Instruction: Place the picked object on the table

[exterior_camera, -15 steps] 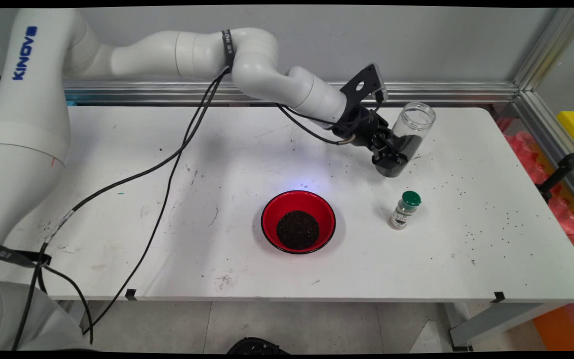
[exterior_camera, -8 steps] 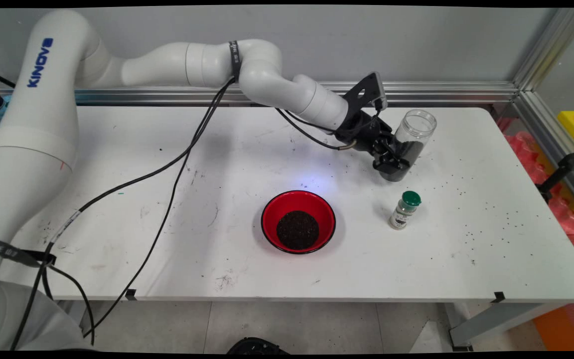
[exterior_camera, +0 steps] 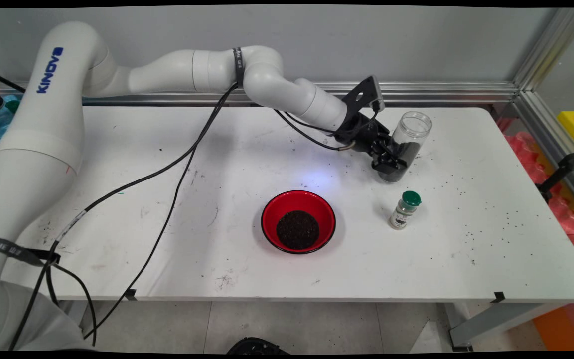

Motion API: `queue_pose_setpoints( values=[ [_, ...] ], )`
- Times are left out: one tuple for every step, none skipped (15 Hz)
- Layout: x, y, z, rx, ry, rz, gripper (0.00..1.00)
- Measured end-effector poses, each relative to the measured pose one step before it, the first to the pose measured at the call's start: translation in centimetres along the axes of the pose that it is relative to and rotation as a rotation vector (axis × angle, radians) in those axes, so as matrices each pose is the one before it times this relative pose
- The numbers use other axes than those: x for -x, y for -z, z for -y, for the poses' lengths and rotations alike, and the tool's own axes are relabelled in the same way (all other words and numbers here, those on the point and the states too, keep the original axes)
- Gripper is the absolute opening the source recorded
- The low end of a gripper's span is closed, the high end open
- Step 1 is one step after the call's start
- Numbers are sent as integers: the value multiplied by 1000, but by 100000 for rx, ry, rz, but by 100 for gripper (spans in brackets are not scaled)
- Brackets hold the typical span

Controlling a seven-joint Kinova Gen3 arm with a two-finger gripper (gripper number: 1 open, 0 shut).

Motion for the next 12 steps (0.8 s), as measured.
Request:
queue_pose_setpoints(
  values=[
    [206, -84, 174, 78, 1395, 138, 0],
    [136, -63, 139, -32, 1038, 109, 0],
    [102, -49, 96, -17, 722, 100, 0],
    [152, -105, 170, -17, 1170, 154, 0],
    [135, -67, 142, 8, 892, 149, 0],
    [83, -51, 88, 49, 529, 122, 0],
    [107, -65, 127, 101, 620, 173, 0],
    [125, -47, 156, 122, 622, 239, 0],
    [62, -14, 62, 43, 164, 132, 0],
    [107, -17, 106, 77, 250, 279, 0],
    [131, 0, 112, 94, 209, 324, 0],
    [104, 4, 86, 158, 117, 292, 100]
  ],
)
